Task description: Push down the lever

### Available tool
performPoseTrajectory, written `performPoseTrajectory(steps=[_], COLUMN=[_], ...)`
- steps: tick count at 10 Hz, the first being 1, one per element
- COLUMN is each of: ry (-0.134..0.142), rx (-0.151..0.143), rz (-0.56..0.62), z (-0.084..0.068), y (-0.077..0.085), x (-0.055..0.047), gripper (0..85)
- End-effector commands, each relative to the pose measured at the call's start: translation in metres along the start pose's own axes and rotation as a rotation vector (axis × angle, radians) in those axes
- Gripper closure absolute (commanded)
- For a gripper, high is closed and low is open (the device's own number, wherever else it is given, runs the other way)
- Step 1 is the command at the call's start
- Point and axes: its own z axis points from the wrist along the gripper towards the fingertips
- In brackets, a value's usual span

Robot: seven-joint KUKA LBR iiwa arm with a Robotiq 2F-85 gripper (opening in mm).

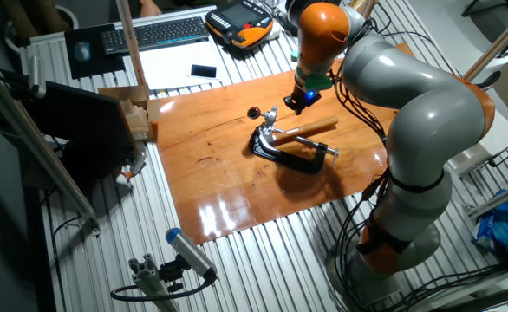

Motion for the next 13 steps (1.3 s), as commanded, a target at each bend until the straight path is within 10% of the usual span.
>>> performPoseTrajectory(steps=[1, 13], ry=[0.0, -0.008], rx=[-0.003, 0.003], rz=[0.001, 0.064], z=[0.001, 0.002], y=[0.001, 0.043], x=[0.001, 0.012], gripper=[85.0, 85.0])
